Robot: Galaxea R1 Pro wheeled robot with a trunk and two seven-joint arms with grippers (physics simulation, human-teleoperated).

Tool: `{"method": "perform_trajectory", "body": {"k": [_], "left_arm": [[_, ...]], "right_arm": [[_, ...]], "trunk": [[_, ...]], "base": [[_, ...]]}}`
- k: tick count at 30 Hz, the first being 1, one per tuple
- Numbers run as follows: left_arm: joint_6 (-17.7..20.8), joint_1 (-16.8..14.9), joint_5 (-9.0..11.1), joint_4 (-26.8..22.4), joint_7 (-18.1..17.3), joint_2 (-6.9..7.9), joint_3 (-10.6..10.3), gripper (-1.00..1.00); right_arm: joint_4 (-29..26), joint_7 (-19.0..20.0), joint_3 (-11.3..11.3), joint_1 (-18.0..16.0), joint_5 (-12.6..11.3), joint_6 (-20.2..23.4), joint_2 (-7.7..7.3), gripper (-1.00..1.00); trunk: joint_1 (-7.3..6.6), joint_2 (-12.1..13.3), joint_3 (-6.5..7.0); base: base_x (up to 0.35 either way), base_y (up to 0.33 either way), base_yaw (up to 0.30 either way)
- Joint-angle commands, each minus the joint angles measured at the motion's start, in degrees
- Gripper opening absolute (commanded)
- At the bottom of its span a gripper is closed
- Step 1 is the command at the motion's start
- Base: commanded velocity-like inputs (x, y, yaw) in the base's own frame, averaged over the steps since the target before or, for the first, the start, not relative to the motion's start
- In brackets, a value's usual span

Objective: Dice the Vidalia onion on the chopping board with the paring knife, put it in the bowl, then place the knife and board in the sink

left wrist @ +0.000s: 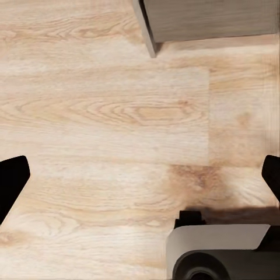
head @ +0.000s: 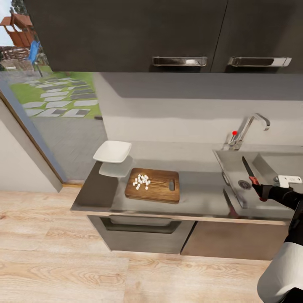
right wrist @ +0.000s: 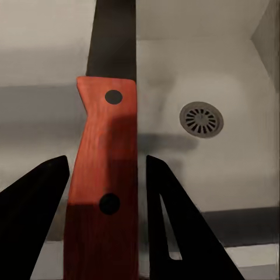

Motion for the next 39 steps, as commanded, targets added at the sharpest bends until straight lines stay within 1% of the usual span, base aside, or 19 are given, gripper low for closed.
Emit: {"method": "perform_trajectory", "body": {"k": [1, 4, 6, 10, 12, 13, 15, 17, 18, 21, 24, 27, 33, 36, 39], "left_arm": [[-0.36, -0.11, 0.34, 0.27, 0.15, 0.02, -0.51, 1.0], [-0.42, -0.11, 0.34, 0.27, 0.15, 0.15, -0.51, 1.0], [-0.44, -0.11, 0.37, 0.3, 0.15, 0.19, -0.51, 1.0], [-0.44, -0.11, 0.41, 0.27, 0.15, 1.08, -0.51, 1.0], [-0.45, -0.11, 0.4, 0.32, 0.15, 1.15, -0.51, 1.0], [-0.45, -0.11, 0.42, 0.34, 0.15, 1.19, -0.51, 1.0], [-0.45, -0.11, 0.42, 0.35, 0.15, 1.24, -0.51, 1.0], [-0.45, -0.11, 0.41, 0.36, 0.15, 1.25, -0.51, 1.0], [-0.45, -0.11, 0.42, 0.36, 0.15, 1.22, -0.51, 1.0], [-0.45, -0.11, 0.42, 0.36, 0.15, 1.25, -0.51, 1.0], [-0.45, -0.11, 0.41, 0.36, 0.15, 1.26, -0.51, 1.0], [-0.45, -0.11, 0.41, 0.36, 0.15, 1.26, -0.51, 1.0], [-0.45, -0.11, 0.43, 0.36, 0.15, 1.26, -0.51, 1.0], [-0.45, -0.11, 0.43, 0.36, 0.15, 1.26, -0.51, 1.0], [-0.45, -0.11, 0.43, 0.36, 0.15, 1.28, -0.51, 1.0]], "right_arm": [[-0.03, 0.47, -0.07, -0.06, 0.38, 0.17, 0.01, -1.0], [0.84, 0.47, 0.01, -0.11, 0.41, 0.17, 0.16, -1.0], [1.89, 0.47, 0.02, -0.11, 0.98, 0.17, 0.24, -1.0], [4.29, -0.05, 0.14, -0.1, 1.48, 0.1, 0.23, -1.0], [5.47, -1.46, 0.18, -0.09, 1.51, -0.44, 0.22, -1.0], [6.43, -2.53, 0.27, -0.07, 1.51, -1.59, 0.22, -1.0], [9.04, -5.15, 0.41, -0.1, 1.52, -3.96, 0.15, -1.0], [11.15, -7.79, 0.51, -0.13, 1.5, -4.82, 0.13, -1.0], [11.83, -8.65, 0.89, -0.13, 1.49, -5.0, 0.13, -1.0], [13.72, -9.76, 3.63, -0.11, 1.44, -5.53, 0.13, -1.0], [16.29, -12.35, 4.31, -0.12, 1.43, -6.5, 0.13, -1.0], [17.97, -13.56, 4.4, -0.12, 1.43, -6.68, 0.2, -1.0], [19.43, -14.03, 4.39, -0.11, 1.43, -6.8, 0.13, -1.0], [20.24, -15.62, 4.36, -0.13, 1.43, -8.96, 0.09, -1.0], [20.35, -16.49, 4.38, -0.11, 1.43, -9.77, 0.12, -1.0]], "trunk": [[0.06, -0.11, -0.1], [0.06, -0.11, -0.1], [0.06, -0.11, -0.1], [0.06, -0.11, -0.1], [0.06, -0.11, -0.1], [0.06, -0.11, -0.1], [0.06, -0.11, -0.1], [0.06, -0.11, -0.1], [0.06, -0.11, -0.1], [0.06, -0.11, -0.1], [0.06, -0.11, -0.1], [0.06, -0.11, -0.1], [0.06, -0.11, -0.1], [0.06, -0.11, -0.1], [0.06, -0.11, -0.1]], "base": [[0.221, -0.26, 0.0], [0.222, -0.26, 0.0], [0.227, -0.253, 0.0], [0.23, -0.241, 0.0], [0.202, -0.208, 0.0], [0.098, -0.103, 0.0], [0.038, -0.04, 0.0], [0.01, -0.01, 0.0], [0.003, -0.004, 0.0], [0.007, -0.001, 0.0], [0.151, 0.0, 0.0], [0.25, 0.0, 0.0], [0.135, 0.0, 0.0], [0.007, 0.0, 0.0], [0.001, 0.0, 0.0]]}}
